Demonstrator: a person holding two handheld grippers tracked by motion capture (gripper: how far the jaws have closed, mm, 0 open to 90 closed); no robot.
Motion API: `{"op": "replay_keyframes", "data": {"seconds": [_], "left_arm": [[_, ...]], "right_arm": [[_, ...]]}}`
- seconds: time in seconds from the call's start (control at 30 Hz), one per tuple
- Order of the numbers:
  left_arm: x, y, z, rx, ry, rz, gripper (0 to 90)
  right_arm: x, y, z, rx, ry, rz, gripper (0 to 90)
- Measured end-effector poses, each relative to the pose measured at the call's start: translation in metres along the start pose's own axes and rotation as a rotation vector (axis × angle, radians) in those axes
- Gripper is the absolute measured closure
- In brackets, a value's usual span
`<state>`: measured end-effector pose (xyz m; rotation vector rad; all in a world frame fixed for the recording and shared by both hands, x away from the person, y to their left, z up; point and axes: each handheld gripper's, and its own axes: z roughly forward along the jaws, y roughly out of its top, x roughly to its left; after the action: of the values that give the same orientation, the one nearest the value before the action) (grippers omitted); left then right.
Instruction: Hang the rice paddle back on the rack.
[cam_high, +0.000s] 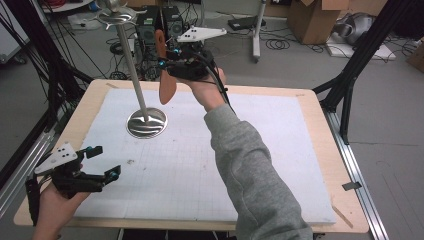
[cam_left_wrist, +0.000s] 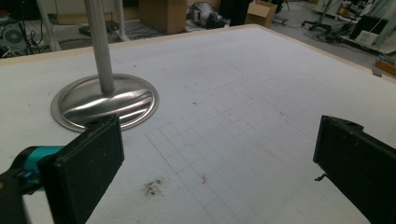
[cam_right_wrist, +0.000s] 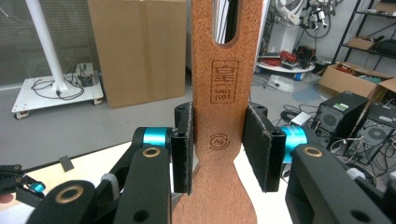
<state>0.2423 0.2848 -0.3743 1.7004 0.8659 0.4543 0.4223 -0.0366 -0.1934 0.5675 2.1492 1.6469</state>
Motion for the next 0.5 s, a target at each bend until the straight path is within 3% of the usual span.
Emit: {"op": "replay_keyframes", "data": {"seconds": [0.2, 0.37, 0.5], "left_arm": [[-0.001, -0.001, 0.002, -0.003, -0.01, 0.005, 2.2], [0.0, -0.004, 0.005, 0.022, -0.028, -0.001, 2.2], [0.001, -0.004, 0.003, 0.021, -0.021, 0.001, 2.2]], "right_arm": [[0.002, 0.005, 0.008, 0.002, 0.01, -0.004, 65.0], [0.004, 0.009, 0.014, 0.004, 0.013, -0.013, 65.0], [0.005, 0.01, 0.018, 0.005, 0.014, -0.016, 65.0]]}}
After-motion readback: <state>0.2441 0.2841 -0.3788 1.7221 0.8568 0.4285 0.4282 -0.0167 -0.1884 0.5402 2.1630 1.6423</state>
